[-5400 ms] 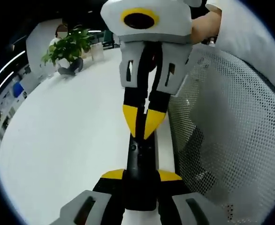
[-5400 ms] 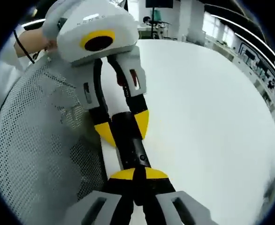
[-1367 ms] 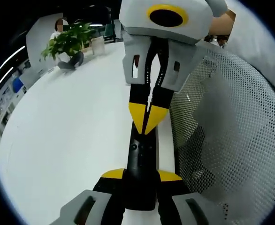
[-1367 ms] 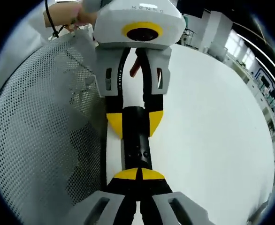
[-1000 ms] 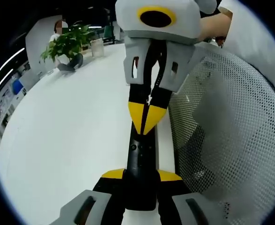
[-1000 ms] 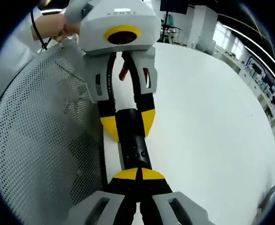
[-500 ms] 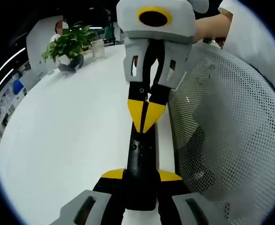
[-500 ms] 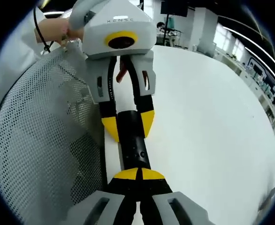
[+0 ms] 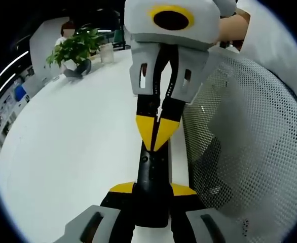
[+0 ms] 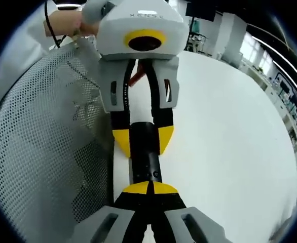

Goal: Press the specified remote control buttons in sequence, fully releasing each button before pressing the next.

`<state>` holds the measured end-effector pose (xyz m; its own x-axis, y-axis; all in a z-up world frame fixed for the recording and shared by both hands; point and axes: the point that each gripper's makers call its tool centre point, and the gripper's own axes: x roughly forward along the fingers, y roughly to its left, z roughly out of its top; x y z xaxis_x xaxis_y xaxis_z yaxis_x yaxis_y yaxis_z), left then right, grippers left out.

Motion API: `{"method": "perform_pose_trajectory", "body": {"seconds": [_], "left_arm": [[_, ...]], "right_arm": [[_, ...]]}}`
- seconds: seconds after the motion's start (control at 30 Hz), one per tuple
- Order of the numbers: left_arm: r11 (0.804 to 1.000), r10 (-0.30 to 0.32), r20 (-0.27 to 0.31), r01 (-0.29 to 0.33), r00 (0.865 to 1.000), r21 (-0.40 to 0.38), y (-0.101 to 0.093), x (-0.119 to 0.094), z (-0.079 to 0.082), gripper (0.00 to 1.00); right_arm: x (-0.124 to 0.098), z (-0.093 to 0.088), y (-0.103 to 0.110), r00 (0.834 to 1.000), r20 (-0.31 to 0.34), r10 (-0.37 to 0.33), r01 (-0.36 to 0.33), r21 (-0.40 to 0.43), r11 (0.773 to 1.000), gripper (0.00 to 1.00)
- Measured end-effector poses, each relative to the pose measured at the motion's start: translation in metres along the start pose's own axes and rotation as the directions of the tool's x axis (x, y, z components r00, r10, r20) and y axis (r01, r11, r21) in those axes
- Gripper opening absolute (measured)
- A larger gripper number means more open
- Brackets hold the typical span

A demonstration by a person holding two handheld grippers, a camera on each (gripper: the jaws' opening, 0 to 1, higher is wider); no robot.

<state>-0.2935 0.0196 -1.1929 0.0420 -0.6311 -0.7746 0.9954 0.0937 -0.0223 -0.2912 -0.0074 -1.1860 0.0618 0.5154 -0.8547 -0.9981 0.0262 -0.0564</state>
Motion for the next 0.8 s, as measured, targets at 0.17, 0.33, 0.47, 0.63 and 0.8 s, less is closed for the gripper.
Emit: {"method": "perform_pose_trajectory", "body": {"seconds": [0.17, 0.33, 0.47, 0.63, 0.8], "left_arm": [[1.000, 0.001, -0.002, -0.001, 1.000, 0.001, 0.000, 0.000, 0.000, 0.23], [1.000, 0.001, -0.005, -0.001, 1.000, 0.000, 0.000, 0.000, 0.000, 0.23], [1.000, 0.001, -0.006, -0.001, 1.000, -0.003, 0.000, 0.000, 0.000, 0.23], [1.000, 0.007, -0.002, -0.007, 1.000, -0.011, 0.000, 0.001, 0.001, 0.23], [1.000, 0.008, 0.002, -0.008, 1.000, -0.014, 0.000, 0.001, 0.001, 0.23]], "right_arm": [[0.002, 0.000, -0.002, 0.999, -0.010, -0.031, 0.031, 0.035, 0.999, 0.00], [0.002, 0.000, -0.003, 0.998, 0.005, -0.062, 0.061, 0.104, 0.993, 0.00], [0.001, 0.000, -0.002, 0.998, 0.011, -0.059, 0.057, 0.129, 0.990, 0.00], [0.000, 0.002, 0.004, 0.999, 0.012, -0.050, 0.048, 0.118, 0.992, 0.00], [0.003, 0.007, 0.014, 1.000, 0.016, -0.024, 0.023, 0.096, 0.995, 0.00]]}}
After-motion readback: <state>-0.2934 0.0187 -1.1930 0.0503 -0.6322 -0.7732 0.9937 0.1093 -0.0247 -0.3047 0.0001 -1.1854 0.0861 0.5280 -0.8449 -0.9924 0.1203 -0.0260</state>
